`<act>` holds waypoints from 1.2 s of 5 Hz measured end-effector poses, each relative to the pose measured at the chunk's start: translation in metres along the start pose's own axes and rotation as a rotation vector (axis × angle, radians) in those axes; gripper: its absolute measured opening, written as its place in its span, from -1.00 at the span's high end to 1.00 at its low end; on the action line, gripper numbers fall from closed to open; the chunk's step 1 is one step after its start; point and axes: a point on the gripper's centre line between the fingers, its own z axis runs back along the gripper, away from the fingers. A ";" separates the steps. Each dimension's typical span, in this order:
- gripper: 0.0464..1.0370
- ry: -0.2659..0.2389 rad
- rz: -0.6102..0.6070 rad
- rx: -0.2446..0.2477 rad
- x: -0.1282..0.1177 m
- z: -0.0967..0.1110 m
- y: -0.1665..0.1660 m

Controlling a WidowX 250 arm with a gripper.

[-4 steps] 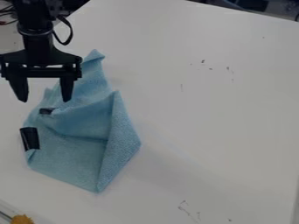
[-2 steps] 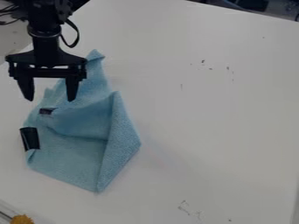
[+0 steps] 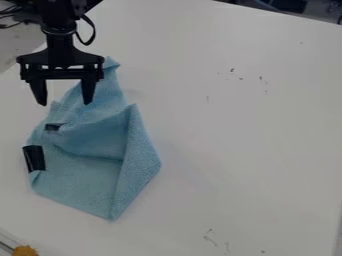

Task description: Unfold clothes from top left to bottom right

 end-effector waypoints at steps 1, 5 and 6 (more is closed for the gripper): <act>-0.93 0.035 0.077 -0.001 -0.009 -0.012 0.015; 0.36 0.041 0.119 0.029 -0.021 -0.019 0.032; 0.79 0.047 0.113 0.032 -0.022 -0.020 0.031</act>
